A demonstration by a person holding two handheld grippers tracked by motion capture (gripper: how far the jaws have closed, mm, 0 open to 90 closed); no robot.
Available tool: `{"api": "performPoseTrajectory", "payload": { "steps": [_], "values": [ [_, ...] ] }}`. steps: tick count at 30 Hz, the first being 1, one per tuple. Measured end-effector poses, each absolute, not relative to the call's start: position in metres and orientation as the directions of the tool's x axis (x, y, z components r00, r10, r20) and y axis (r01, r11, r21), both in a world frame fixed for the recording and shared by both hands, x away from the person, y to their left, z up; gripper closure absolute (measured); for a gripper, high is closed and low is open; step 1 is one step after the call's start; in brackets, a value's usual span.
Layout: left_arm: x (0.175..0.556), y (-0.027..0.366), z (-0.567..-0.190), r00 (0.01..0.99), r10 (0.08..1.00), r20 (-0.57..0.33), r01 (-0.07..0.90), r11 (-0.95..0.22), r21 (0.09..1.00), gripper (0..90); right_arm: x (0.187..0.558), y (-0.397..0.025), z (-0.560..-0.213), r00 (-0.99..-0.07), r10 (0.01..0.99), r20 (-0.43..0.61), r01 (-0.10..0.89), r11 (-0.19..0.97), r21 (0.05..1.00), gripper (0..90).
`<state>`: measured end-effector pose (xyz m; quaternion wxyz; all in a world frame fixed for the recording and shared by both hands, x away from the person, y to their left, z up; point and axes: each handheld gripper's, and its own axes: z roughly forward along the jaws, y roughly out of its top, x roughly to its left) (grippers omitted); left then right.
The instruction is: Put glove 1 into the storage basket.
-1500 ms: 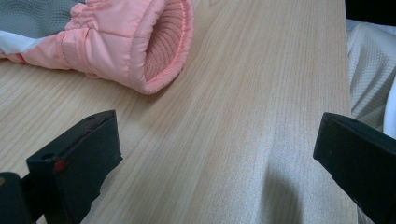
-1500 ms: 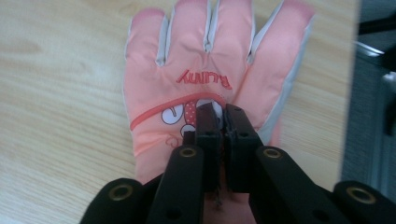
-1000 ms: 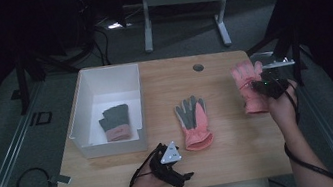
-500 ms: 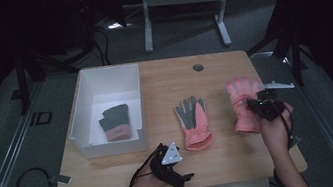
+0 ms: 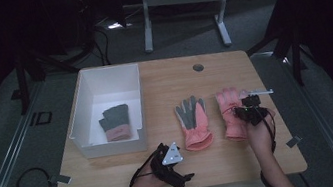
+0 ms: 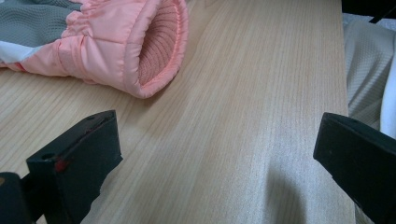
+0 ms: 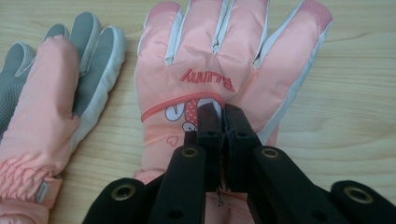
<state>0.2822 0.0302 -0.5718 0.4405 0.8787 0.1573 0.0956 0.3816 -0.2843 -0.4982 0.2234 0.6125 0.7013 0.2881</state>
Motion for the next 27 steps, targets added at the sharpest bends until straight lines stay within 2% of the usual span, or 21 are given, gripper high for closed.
{"api": "performPoseTrajectory", "payload": {
  "steps": [12,16,17,19,27],
  "values": [
    [0.282,0.031,-0.572,0.933,0.359,0.029,0.192,-0.562,0.805,0.3,0.397,-0.277,-0.522,-0.211,0.977,0.021,0.749,0.148,0.646,81.9],
    [0.282,0.031,-0.572,0.932,0.362,0.028,0.194,-0.560,0.806,0.3,0.399,-0.282,-0.518,-0.243,0.970,0.025,0.745,0.170,0.644,76.4],
    [0.282,0.031,-0.572,0.932,0.363,0.028,0.193,-0.560,0.806,0.3,0.398,-0.284,-0.514,-0.268,0.963,0.027,0.739,0.187,0.647,70.7],
    [0.282,0.031,-0.572,0.931,0.364,0.022,0.198,-0.557,0.807,0.3,0.399,-0.288,-0.509,-0.323,0.946,0.035,0.717,0.221,0.661,65.0],
    [0.281,0.031,-0.571,0.932,0.362,0.028,0.193,-0.557,0.808,0.3,0.401,-0.293,-0.499,-0.443,0.896,-0.041,0.671,0.362,0.648,57.9]
  ]
}}
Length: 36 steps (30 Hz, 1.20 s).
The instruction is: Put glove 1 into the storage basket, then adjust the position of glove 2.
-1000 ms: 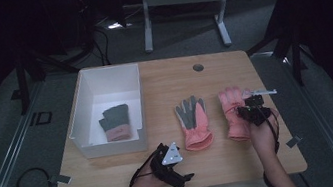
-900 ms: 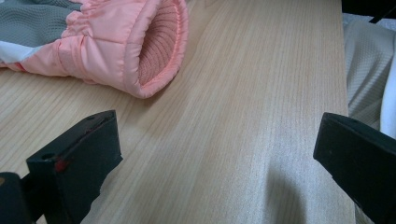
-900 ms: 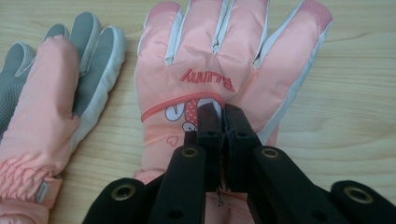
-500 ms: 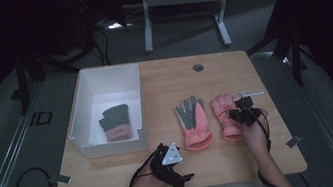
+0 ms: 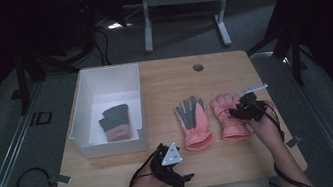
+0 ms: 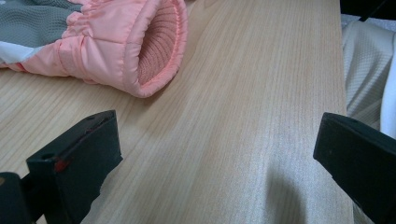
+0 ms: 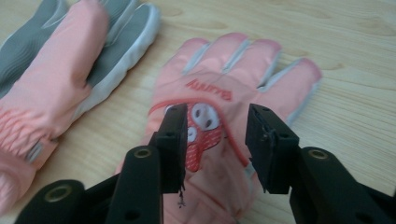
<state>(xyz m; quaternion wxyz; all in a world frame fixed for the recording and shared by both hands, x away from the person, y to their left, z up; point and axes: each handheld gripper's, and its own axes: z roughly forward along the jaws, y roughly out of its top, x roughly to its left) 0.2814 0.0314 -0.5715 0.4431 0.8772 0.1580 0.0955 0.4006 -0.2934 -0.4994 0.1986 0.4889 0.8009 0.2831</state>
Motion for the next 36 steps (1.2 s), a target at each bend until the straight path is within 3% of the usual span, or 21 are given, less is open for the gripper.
{"api": "performPoseTrajectory", "payload": {
  "steps": [7,9,12,14,19,27,36],
  "values": [
    [0.281,0.031,-0.572,0.931,0.363,0.033,0.189,-0.559,0.807,0.3,0.406,-0.292,-0.517,-0.445,0.890,-0.102,0.683,0.411,0.603,56.2],
    [0.281,0.031,-0.572,0.931,0.363,0.030,0.192,-0.560,0.806,0.3,0.406,-0.293,-0.523,-0.441,0.892,-0.095,0.690,0.405,0.600,60.4],
    [0.282,0.031,-0.572,0.932,0.362,0.032,0.190,-0.561,0.806,0.3,0.406,-0.293,-0.524,-0.428,0.902,-0.065,0.707,0.378,0.598,75.4],
    [0.281,0.031,-0.572,0.932,0.362,0.033,0.190,-0.561,0.805,0.3,0.405,-0.290,-0.524,-0.427,0.901,-0.074,0.703,0.382,0.600,80.4],
    [0.282,0.031,-0.572,0.931,0.363,0.032,0.191,-0.560,0.807,0.3,0.405,-0.291,-0.520,-0.414,0.909,-0.036,0.720,0.351,0.599,84.9],
    [0.282,0.031,-0.572,0.932,0.362,0.033,0.190,-0.562,0.805,0.3,0.395,-0.297,-0.481,-0.364,0.931,-0.011,0.688,0.277,0.671,86.6],
    [0.281,0.031,-0.572,0.931,0.363,0.031,0.191,-0.558,0.807,0.3,0.386,-0.284,-0.432,-0.395,0.918,-0.034,0.622,0.295,0.725,86.6]
  ]
}}
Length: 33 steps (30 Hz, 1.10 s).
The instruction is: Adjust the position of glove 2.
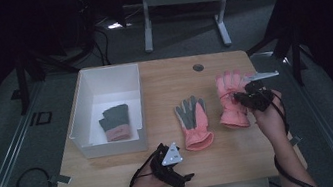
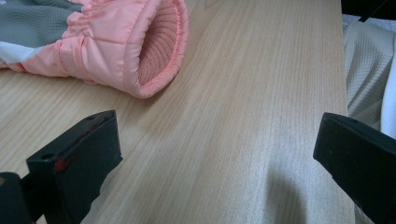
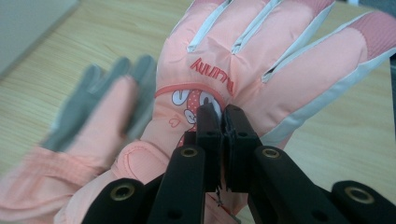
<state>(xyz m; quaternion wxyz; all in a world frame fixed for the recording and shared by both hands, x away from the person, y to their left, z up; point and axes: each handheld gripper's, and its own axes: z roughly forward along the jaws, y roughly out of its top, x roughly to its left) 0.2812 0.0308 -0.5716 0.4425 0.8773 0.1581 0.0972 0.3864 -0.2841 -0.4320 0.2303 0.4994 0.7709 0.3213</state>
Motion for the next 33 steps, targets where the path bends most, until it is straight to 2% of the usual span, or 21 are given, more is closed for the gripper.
{"api": "performPoseTrajectory", "payload": {
  "steps": [8,14,26,33],
  "values": [
    [0.282,0.031,-0.573,0.930,0.366,0.027,0.195,-0.557,0.807,0.3,0.380,-0.257,-0.393,-0.461,0.886,-0.053,0.566,0.340,0.751,86.5],
    [0.281,0.031,-0.572,0.930,0.366,0.026,0.195,-0.554,0.810,0.3,0.376,-0.231,-0.377,-0.504,0.860,-0.073,0.527,0.374,0.764,86.5],
    [0.281,0.031,-0.572,0.931,0.364,0.031,0.190,-0.556,0.809,0.3,0.374,-0.184,-0.385,-0.587,0.805,-0.084,0.497,0.441,0.748,86.4],
    [0.280,0.031,-0.571,0.931,0.363,0.029,0.191,-0.553,0.811,0.3,0.379,-0.173,-0.398,-0.604,0.793,-0.080,0.506,0.459,0.731,86.3]
  ]
}}
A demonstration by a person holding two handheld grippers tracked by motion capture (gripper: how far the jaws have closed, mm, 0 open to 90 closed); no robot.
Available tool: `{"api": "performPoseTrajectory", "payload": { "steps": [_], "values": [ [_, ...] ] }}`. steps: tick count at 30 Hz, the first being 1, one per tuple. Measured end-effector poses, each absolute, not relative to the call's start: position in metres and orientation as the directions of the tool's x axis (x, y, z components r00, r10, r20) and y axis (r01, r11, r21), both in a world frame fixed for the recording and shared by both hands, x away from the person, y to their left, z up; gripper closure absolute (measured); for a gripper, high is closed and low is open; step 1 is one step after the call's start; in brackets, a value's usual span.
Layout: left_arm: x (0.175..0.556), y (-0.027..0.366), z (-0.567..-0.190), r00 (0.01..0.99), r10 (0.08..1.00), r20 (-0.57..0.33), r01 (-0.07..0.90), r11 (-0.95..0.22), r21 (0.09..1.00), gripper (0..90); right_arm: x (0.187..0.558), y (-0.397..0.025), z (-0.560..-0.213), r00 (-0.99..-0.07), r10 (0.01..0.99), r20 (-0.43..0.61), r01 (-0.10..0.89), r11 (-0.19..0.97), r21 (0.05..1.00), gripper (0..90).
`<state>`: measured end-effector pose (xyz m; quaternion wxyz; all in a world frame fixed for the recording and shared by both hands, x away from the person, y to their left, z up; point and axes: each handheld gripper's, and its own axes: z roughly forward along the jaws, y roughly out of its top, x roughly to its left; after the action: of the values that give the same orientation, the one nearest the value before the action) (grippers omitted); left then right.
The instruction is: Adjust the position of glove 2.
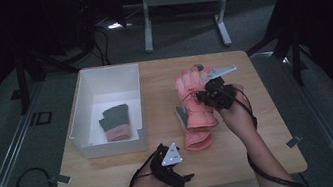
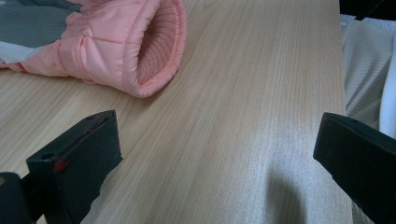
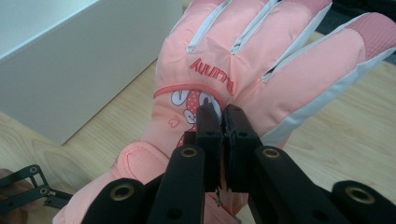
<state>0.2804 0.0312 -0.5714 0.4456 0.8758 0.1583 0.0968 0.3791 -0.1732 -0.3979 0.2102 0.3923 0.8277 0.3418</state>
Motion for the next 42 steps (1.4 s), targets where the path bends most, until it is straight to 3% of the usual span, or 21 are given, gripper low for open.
{"api": "performPoseTrajectory", "payload": {
  "steps": [22,35,42],
  "values": [
    [0.280,0.031,-0.572,0.930,0.366,0.035,0.189,-0.559,0.807,0.3,0.386,-0.167,-0.449,-0.611,0.792,-0.020,0.591,0.473,0.654,86.2],
    [0.282,0.030,-0.572,0.927,0.374,0.029,0.201,-0.560,0.804,0.3,0.386,-0.164,-0.493,-0.578,0.814,-0.058,0.621,0.485,0.615,85.9],
    [0.282,0.035,-0.556,0.888,0.460,0.007,0.250,-0.496,0.831,0.3,0.386,-0.162,-0.498,-0.589,0.806,-0.057,0.612,0.491,0.620,82.3]
  ]
}}
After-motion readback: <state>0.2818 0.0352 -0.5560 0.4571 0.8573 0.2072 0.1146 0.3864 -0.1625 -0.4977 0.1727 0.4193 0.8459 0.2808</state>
